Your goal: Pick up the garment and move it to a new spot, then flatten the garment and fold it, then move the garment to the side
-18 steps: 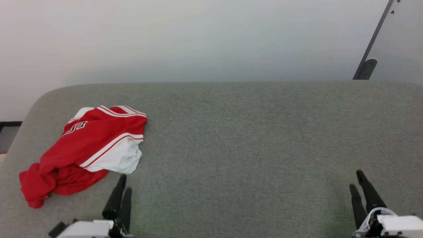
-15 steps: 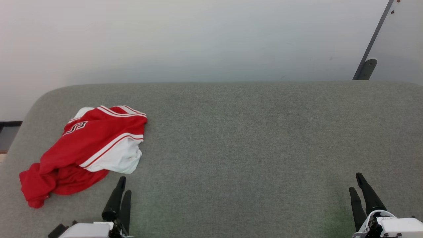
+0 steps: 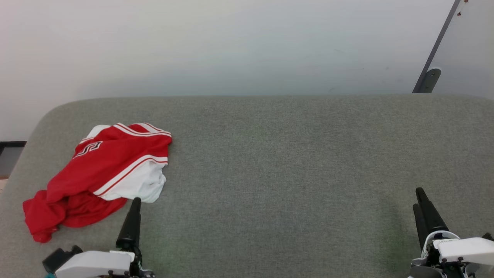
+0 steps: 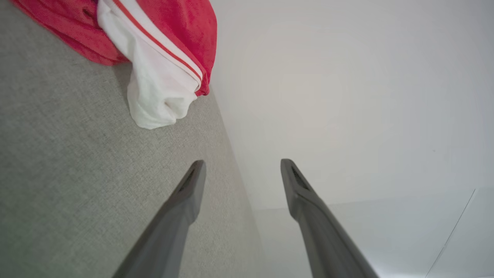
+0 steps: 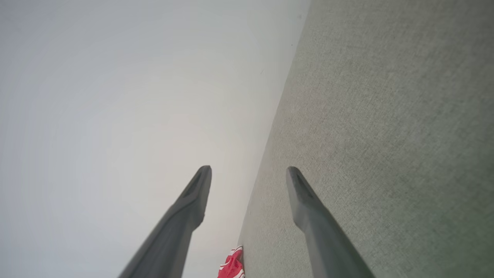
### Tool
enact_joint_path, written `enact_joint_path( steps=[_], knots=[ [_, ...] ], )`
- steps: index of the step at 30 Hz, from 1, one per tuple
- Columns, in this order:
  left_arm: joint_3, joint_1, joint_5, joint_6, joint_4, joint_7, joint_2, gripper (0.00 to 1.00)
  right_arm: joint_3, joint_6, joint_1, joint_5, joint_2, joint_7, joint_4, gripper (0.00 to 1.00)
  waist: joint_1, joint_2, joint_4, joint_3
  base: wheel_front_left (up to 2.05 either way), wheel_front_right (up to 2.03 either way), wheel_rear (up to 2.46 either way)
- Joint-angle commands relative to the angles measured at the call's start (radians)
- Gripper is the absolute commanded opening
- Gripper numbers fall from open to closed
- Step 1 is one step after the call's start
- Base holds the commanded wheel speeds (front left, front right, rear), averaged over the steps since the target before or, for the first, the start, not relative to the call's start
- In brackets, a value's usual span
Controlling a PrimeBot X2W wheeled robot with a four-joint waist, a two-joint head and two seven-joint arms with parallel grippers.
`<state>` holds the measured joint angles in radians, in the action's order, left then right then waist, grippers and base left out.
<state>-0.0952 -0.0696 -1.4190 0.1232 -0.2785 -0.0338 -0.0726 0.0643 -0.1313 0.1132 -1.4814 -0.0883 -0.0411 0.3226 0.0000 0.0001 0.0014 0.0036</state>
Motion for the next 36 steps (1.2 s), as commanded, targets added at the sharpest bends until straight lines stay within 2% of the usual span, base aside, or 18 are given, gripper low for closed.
enact_joint_path(
  steps=[1,16,30,36],
  knots=[
    [-0.004,-0.028,0.05,-0.001,0.023,0.01,-0.009,1.0,-0.014,0.0,0.036,0.038,-0.017,0.014,-0.011,1.0,0.0,-0.0001,0.0,0.0,0.0,0.0,0.0],
    [0.017,-0.023,0.436,-0.034,0.055,0.071,-0.027,1.0,-0.066,0.0,0.074,0.359,-0.064,0.078,-0.015,1.0,0.0,-0.0001,0.001,-0.004,0.0,0.0,0.0],
    [0.07,-0.013,0.689,-0.075,0.062,0.12,-0.061,1.0,-0.097,0.0,0.084,0.647,-0.081,0.127,-0.026,1.0,0.0,-0.0001,0.0,-0.007,0.0,0.0,0.0],
    [0.095,-0.017,0.764,-0.099,0.054,0.136,-0.08,1.0,-0.099,0.0,0.091,0.768,-0.09,0.143,-0.03,1.0,0.0,-0.0001,0.0,-0.008,0.0,0.0,0.0]
  ],
)
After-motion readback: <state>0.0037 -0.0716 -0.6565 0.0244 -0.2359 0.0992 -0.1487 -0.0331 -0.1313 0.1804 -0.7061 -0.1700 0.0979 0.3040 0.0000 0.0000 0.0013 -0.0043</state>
